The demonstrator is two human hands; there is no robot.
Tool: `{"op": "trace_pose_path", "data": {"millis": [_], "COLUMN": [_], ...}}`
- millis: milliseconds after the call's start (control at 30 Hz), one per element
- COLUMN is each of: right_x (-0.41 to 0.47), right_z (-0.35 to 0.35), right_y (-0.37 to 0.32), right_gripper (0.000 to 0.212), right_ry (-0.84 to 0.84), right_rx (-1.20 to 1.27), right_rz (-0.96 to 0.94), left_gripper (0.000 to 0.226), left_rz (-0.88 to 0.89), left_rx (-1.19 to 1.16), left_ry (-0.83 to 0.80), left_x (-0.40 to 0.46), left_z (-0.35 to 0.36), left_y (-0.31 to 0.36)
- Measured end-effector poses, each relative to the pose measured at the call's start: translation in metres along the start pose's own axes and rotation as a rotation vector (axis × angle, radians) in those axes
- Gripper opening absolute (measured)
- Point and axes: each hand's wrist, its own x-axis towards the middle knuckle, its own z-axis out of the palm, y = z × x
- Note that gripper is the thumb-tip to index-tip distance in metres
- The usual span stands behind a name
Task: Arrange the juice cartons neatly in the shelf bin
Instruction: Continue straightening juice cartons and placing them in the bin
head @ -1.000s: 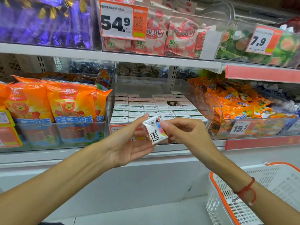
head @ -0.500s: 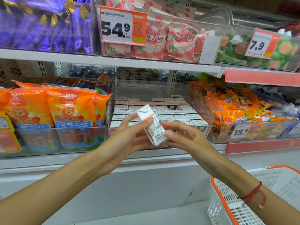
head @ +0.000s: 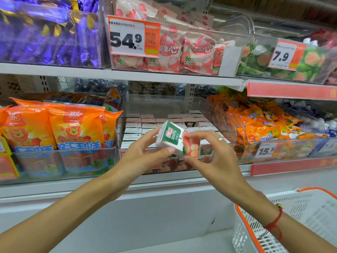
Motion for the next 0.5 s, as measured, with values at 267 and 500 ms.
{"op": "trace_pose_path", "data": {"millis": [267,500], "right_x": [0.01,0.036], "right_z": [-0.001,-0.008], "right_y": [0.021,0.08], "right_gripper": [0.048,0.061], "right_ry": [-0.031,-0.219], "right_rx": [-0.332,-0.458], "right_rz": [-0.299,0.115], "left_gripper": [0.023,0.04], "left_rz": [-0.104,-0.139], "left_rx": [0.121,-0.053], "left_ry": [0.154,0.316], "left_x": [0.018,0.088], "left_z": [-0.004,-0.005], "left_y": [0.001,0.004]}}
